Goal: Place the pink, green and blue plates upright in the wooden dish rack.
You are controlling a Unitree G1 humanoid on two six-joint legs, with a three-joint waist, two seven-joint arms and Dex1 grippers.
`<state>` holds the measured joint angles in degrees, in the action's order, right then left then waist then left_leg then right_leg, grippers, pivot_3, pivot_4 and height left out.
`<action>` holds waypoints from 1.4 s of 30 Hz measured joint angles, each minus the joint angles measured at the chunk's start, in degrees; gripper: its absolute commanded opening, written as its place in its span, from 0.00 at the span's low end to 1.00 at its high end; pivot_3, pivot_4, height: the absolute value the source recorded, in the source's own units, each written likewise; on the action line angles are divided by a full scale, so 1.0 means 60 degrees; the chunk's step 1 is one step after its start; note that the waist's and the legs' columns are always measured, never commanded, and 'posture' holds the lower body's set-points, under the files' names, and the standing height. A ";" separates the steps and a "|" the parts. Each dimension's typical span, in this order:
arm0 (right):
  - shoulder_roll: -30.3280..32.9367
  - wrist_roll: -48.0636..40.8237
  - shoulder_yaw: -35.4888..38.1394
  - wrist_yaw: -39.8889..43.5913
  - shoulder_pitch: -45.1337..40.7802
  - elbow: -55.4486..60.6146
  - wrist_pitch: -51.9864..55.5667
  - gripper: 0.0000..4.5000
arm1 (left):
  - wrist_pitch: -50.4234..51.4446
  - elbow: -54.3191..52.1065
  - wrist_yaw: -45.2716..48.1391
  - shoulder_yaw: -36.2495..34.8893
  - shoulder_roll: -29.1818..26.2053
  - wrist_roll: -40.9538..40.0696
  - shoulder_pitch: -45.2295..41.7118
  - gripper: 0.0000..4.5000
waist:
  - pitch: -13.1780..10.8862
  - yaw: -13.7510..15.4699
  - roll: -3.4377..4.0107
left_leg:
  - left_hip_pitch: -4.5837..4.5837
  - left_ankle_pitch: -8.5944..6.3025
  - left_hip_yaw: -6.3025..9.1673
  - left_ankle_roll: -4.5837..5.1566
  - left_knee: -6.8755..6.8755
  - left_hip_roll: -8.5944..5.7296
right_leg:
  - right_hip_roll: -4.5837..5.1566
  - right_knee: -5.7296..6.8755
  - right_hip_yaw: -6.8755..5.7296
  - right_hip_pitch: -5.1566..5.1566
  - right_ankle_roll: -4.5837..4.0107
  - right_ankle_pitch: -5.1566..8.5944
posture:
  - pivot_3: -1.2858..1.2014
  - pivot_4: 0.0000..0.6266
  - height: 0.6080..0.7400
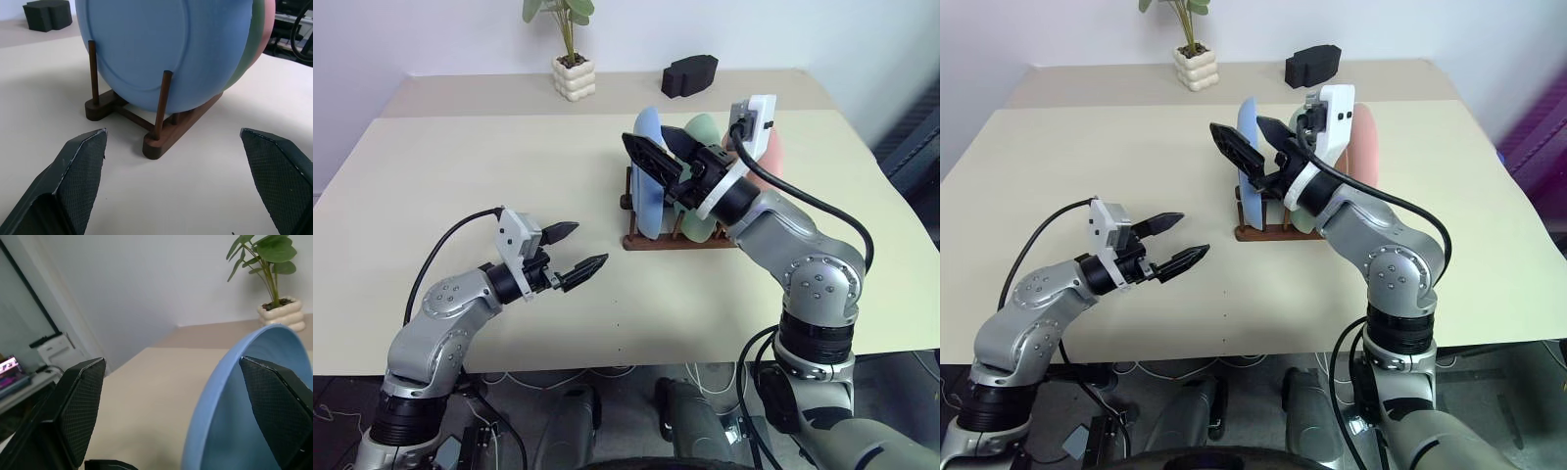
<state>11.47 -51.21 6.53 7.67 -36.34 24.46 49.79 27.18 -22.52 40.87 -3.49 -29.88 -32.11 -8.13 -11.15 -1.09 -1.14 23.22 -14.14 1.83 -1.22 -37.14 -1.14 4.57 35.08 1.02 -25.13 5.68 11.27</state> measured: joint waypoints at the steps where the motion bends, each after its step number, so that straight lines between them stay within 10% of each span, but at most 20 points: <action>1: 0.0140 0.0158 -0.0090 0.0078 -0.0014 0.0000 -0.0056 0.99 | -0.0001 0.0000 0.0000 0.0000 0.0011 0.0014 0.0000 1.00 | 0.0000 0.0001 0.0000 | 0.0000 0.0000 -0.0001 0.0000 0.0000 0.0000 | 0.0000 -0.0001 0.0000 0.0000 0.0000 0.0000 | 0.52 0.24 0.97; 12: 0.1121 0.1933 -0.0700 0.1451 -0.0230 -0.0003 -0.1569 0.99 | -0.0004 0.0000 -0.0087 0.0027 0.0138 0.0077 0.0020 1.00 | -0.0001 0.0014 -0.0001 | 0.0003 0.0000 -0.0001 0.0000 -0.0001 -0.0001 | 0.0000 -0.0007 -0.0001 0.0000 0.0003 0.0003 | 0.52 0.24 0.97; 26: 0.5154 0.1734 0.1399 0.7181 0.1697 -0.1093 -0.3581 0.99 | -0.0696 0.0325 -0.0532 -0.1504 -0.0255 0.0382 0.1007 1.00 | -0.0005 0.0073 -0.0010 | 0.0012 -0.0006 -0.0010 0.0009 -0.0008 0.0002 | 0.0011 -0.0029 0.0002 0.0006 0.0008 0.0015 | 0.52 0.24 0.97; 42: 0.4594 0.2760 0.3916 0.6120 0.2720 -0.5597 -0.5932 0.99 | -0.1452 0.1482 -0.0622 -0.1149 0.0275 0.1031 0.1011 1.00 | -0.0006 0.0066 -0.0007 | -0.0001 -0.0006 -0.0021 0.0009 -0.0012 -0.0003 | 0.0010 -0.0034 0.0008 0.0024 -0.0006 0.0021 | 0.52 0.24 0.97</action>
<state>39.04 -34.65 30.03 44.39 -20.03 -9.12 14.19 18.47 -13.63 37.14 -10.39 -28.24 -25.93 -2.07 -11.18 -0.70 -1.19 23.22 -14.18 1.71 -1.17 -37.21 -1.16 4.63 34.88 1.07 -24.98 5.64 11.39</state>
